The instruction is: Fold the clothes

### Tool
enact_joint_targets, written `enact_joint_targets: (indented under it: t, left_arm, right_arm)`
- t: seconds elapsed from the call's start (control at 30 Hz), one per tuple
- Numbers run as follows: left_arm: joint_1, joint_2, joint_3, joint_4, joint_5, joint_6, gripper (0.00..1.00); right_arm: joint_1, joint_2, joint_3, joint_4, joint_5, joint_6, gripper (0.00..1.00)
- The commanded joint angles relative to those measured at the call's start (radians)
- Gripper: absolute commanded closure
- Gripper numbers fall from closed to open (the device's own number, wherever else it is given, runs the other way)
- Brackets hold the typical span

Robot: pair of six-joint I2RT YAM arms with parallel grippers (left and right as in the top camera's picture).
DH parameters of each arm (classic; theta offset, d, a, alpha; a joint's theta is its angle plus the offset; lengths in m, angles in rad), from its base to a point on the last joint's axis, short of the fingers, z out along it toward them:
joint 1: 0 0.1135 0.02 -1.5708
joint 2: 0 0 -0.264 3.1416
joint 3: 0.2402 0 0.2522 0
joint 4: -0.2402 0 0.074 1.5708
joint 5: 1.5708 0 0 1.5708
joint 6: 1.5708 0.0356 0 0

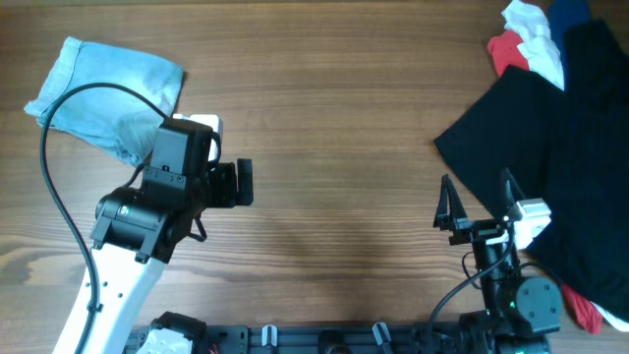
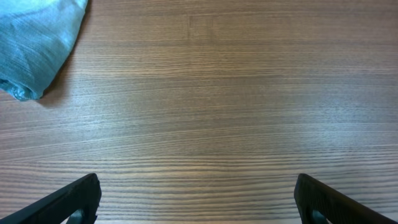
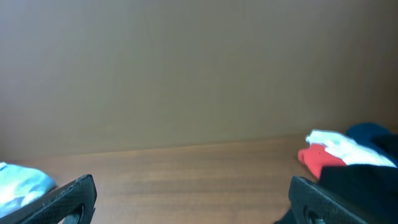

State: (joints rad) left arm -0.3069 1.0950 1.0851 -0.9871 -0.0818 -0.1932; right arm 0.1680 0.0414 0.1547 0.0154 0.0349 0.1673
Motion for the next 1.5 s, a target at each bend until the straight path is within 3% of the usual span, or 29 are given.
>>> enact_joint_targets:
  t: [0.0,0.1,0.27,0.47,0.67,1.47]
  left_arm:
    - [-0.003,0.001,-0.006,0.000,-0.010,-0.006,0.00]
    - [-0.003,0.001,-0.006,0.000,-0.010,-0.005,0.00]
    - [-0.003,0.001,-0.006,0.000,-0.010,-0.006,0.00]
    - [-0.003,0.001,-0.006,0.000,-0.010,-0.006,0.00]
    - [-0.003,0.001,-0.006,0.000,-0.010,-0.005,0.00]
    - [-0.003,0.001,-0.006,0.000,-0.010,-0.005,0.00]
  right_arm:
    - [-0.006,-0.038,-0.089,0.111,-0.005,-0.037,0.00]
    - [-0.006,-0.038,-0.153,0.227,0.045,-0.037,0.00]
    - [-0.006,-0.038,-0.150,0.207,0.131,-0.046,0.00]
    - [-0.020,-0.039,-0.150,0.000,0.043,-0.045,0.00]
    - [-0.020,-0.038,-0.150,-0.014,-0.081,-0.124,0.00]
    - [-0.020,-0.038,-0.150,-0.014,-0.077,-0.141,0.00]
